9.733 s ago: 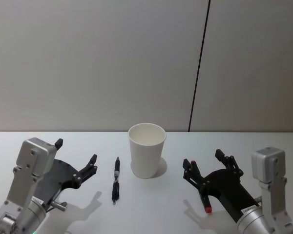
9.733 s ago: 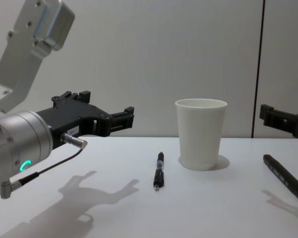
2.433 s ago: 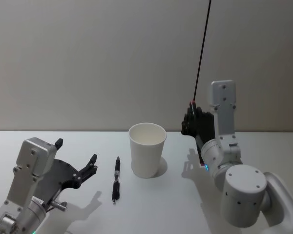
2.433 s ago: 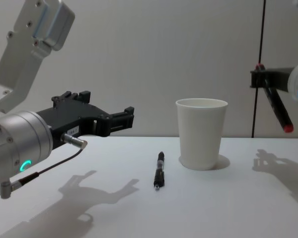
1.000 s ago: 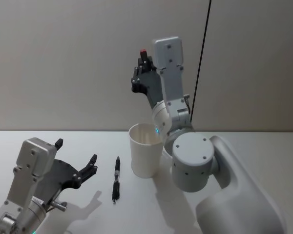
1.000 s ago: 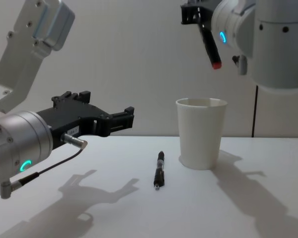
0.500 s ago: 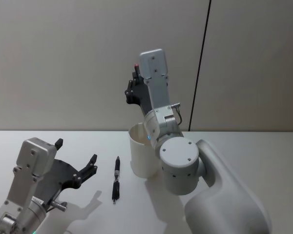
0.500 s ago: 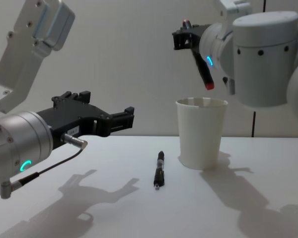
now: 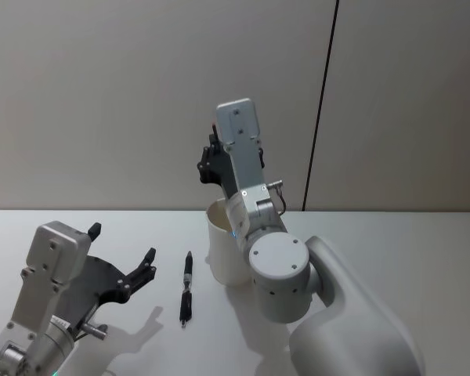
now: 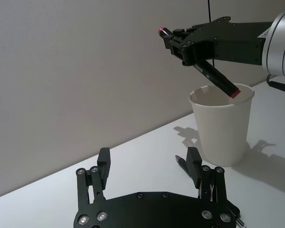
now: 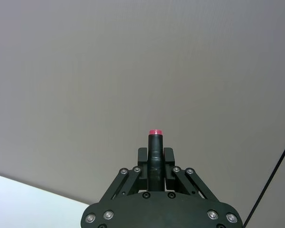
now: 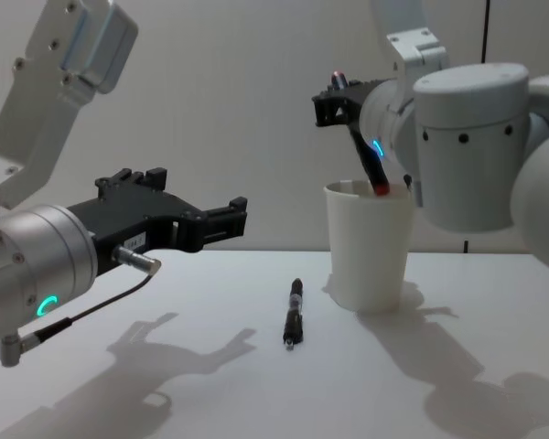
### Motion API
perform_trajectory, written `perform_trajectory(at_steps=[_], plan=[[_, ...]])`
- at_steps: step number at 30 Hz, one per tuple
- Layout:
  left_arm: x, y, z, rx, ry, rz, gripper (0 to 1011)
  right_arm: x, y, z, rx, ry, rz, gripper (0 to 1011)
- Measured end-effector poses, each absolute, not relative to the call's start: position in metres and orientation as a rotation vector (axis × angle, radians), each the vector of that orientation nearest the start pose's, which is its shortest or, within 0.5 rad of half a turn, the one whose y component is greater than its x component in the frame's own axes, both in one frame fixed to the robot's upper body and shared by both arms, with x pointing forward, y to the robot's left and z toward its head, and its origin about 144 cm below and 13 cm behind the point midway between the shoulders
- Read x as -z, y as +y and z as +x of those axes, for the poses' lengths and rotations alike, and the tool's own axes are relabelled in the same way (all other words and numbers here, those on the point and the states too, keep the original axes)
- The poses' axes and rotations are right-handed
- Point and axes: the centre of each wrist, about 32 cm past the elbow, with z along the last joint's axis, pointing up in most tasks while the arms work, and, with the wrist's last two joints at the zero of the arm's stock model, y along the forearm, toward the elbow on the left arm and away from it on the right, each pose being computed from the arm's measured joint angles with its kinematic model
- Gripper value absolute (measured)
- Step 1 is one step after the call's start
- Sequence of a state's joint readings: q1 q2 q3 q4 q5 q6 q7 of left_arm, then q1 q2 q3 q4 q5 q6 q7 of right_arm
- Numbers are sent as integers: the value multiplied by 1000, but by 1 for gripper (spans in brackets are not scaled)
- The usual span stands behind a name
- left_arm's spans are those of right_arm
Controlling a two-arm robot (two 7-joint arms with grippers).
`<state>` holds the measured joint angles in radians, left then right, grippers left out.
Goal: Place the pen into the pen holder.
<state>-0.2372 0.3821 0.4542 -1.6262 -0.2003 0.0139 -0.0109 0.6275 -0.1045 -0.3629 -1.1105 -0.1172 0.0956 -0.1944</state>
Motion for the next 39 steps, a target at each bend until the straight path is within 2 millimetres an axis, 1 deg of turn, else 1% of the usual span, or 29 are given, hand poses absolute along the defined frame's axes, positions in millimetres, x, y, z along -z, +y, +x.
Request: perform_trajectory(at_steps=[14,23,26,28,30,31,34,38,39], plan=[[-1204,198,492,-1124,-268,61,1003,-1236,-88,600,1418,-248,-95,193],[-1204,198,492,-1124,-268,61,1003,-1230,-92,599,1419,-237,-106,205],[-1204,198,492,-1124,-268,61,1003,-1229,-93,598,1419,-235,-108,281],[-1204,198,492,-1124,-268,61,1003,-1228,-94,598,1419,-234,-110,366],[-1204,198,492,-1124,-268,61,1003,-1227,-94,598,1419,-234,-110,408],[-1204,198,492,-1124,-268,61,1003,-1227,-94,598,1419,-233,-110,469],[-1204,198,492,-1124,-268,61,1003,-1226,-95,598,1419,-232,-111,532],[-1204,198,492,-1124,-268,61,1003,-1226,-95,598,1419,-231,-112,686],[-1204,198,492,-1124,-268,61,1003,-1226,-95,597,1419,-231,-112,709]])
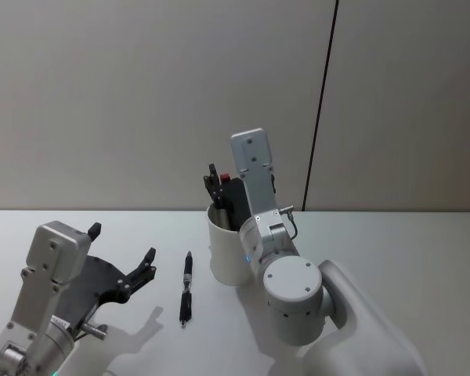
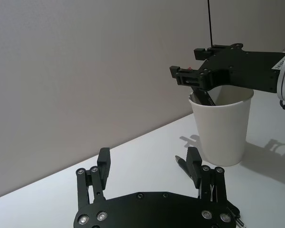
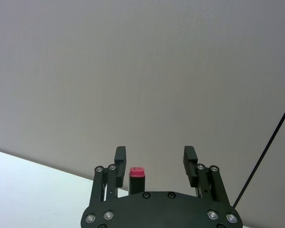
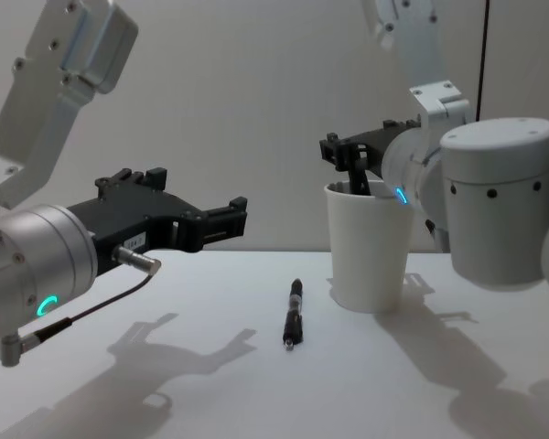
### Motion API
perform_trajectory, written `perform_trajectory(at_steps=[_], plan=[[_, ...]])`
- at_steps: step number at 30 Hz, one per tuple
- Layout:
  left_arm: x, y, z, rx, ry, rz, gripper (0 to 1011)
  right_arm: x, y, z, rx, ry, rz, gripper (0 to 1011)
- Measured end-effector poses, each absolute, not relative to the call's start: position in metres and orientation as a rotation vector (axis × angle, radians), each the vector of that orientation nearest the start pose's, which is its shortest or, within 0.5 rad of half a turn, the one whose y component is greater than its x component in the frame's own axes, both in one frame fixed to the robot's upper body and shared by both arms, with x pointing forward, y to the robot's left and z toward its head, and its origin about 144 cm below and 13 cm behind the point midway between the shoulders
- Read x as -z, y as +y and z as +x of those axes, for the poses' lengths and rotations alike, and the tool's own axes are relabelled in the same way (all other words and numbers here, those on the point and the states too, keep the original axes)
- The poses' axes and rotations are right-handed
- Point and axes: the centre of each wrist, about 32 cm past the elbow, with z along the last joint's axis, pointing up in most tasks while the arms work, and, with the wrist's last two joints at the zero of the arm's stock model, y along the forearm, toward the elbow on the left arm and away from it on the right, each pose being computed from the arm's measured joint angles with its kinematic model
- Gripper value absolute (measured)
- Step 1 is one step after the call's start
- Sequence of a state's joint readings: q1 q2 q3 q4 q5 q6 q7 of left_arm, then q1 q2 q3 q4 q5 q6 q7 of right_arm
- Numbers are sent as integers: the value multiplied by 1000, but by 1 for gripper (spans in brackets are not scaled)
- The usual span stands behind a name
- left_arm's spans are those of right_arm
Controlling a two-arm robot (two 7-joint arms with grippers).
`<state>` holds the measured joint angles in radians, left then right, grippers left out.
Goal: Place the pen into the pen holder.
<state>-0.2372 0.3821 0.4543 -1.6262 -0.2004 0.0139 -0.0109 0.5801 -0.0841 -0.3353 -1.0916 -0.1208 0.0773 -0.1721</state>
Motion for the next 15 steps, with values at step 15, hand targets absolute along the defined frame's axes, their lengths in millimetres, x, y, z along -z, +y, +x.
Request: perform_trajectory(at_steps=[15], plan=[[-1204,198,492,-1124,-268,61,1004,-1234,-109,596,1401,-228,-96,1001]])
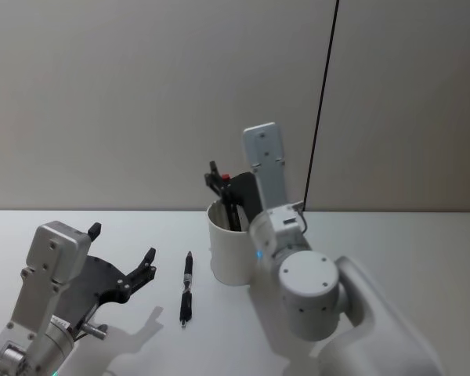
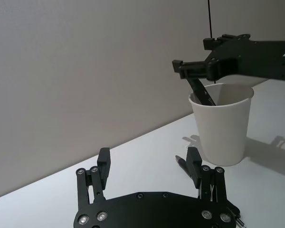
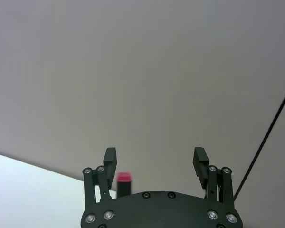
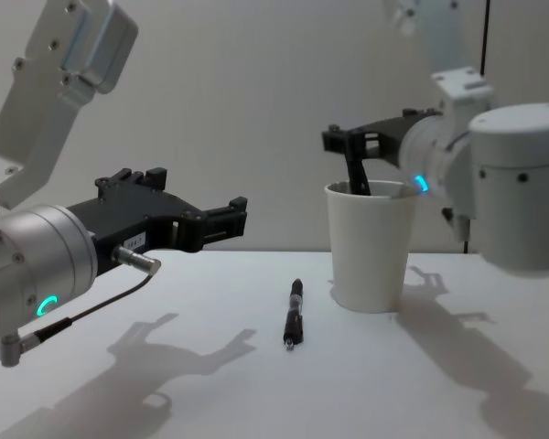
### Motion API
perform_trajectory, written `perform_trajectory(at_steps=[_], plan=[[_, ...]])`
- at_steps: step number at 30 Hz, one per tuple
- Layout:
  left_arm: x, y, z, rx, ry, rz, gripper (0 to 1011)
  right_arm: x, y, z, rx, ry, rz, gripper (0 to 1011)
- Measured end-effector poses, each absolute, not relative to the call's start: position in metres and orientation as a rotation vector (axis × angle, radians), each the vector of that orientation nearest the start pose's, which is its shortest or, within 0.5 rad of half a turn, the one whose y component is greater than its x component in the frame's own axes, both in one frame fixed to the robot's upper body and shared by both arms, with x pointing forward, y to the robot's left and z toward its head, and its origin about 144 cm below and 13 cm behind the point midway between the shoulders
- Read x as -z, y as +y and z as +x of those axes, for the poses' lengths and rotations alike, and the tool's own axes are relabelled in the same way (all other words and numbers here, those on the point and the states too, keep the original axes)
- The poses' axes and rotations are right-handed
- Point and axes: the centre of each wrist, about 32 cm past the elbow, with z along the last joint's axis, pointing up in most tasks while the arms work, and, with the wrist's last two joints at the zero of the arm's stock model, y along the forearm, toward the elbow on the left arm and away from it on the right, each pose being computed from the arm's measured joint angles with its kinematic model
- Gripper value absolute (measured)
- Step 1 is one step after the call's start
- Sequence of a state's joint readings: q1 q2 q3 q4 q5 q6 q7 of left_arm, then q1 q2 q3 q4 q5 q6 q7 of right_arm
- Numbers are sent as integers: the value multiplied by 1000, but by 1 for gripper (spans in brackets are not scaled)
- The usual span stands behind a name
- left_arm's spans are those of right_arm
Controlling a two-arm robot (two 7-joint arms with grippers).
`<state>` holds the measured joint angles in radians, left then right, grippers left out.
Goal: Place the pen into the pen holder.
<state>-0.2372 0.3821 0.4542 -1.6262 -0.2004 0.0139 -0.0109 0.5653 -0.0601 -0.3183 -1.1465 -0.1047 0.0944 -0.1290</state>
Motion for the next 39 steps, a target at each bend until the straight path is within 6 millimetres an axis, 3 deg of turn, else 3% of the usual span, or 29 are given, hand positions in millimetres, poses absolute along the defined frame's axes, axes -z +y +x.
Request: perform_trajectory(at_steps=[6,15,28,39], plan=[[-1204,198,492,-1124,-268,61,1003,-1245,-130,594,1390,-213,-58,1001],[-1204,198,492,-1124,-268,61,1003,-1259,-183,588,1380,-170,-33,1001],[-1204,198,492,-1124,-268,61,1003,-1249,-248,570,1381,-123,-172,1001],[-1204,198,492,-1124,-268,61,1003,-1243,-274,560,1381,-101,-246,1001]])
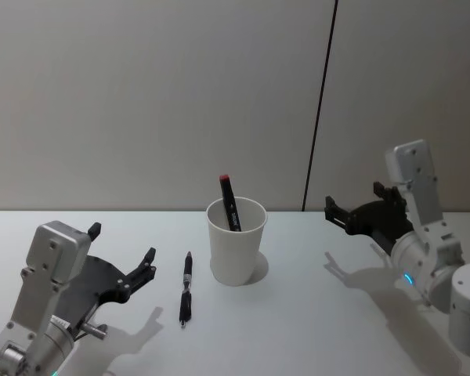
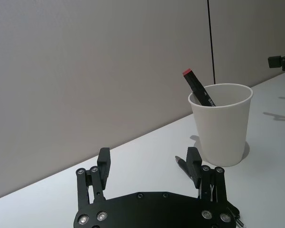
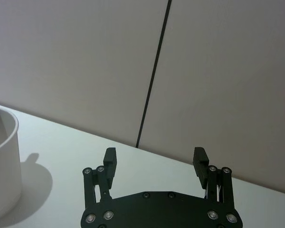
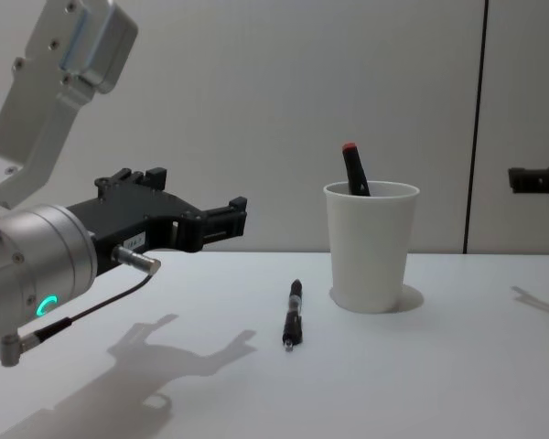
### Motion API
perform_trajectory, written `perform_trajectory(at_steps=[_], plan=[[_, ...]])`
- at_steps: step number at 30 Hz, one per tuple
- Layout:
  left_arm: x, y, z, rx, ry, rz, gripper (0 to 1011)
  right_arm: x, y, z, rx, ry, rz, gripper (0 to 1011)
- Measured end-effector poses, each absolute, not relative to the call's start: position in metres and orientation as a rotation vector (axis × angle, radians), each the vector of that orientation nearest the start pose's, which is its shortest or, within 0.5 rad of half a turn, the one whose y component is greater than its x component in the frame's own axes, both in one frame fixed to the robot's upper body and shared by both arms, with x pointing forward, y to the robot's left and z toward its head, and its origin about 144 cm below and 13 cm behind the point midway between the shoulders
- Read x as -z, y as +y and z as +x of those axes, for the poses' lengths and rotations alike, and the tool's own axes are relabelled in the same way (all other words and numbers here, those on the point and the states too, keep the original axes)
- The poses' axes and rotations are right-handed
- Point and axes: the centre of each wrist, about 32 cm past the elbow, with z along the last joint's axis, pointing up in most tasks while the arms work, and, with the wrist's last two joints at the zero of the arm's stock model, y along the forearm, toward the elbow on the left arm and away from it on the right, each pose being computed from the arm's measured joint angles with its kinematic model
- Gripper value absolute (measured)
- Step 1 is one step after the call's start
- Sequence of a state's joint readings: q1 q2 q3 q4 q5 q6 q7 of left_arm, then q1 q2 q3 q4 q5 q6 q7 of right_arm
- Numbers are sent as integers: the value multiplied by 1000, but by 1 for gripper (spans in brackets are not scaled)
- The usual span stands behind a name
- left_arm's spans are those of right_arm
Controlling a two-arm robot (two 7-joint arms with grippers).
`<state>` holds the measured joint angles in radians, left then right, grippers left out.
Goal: Place the pen into the pen holder.
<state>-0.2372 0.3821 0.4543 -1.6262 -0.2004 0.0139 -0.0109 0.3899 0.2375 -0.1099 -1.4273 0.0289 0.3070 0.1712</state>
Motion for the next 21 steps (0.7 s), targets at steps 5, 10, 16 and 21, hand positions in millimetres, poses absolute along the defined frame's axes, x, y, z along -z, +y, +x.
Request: perform_trajectory(at_steps=[5,10,16,21], plan=[[-1204,198,492,-1124,-268,61,1003,-1242,-280,557,1381,-96,-262,1001],[-1204,198,492,-1124,-268,61,1003,-1241,-285,555,1381,-91,-276,1001],[-1204,198,492,-1124,-268,61,1003,-1241,-287,554,1380,-89,-280,1001],[-1204,198,492,-1124,-268,61,1003,-1238,-285,550,1372,-91,-271,1001]])
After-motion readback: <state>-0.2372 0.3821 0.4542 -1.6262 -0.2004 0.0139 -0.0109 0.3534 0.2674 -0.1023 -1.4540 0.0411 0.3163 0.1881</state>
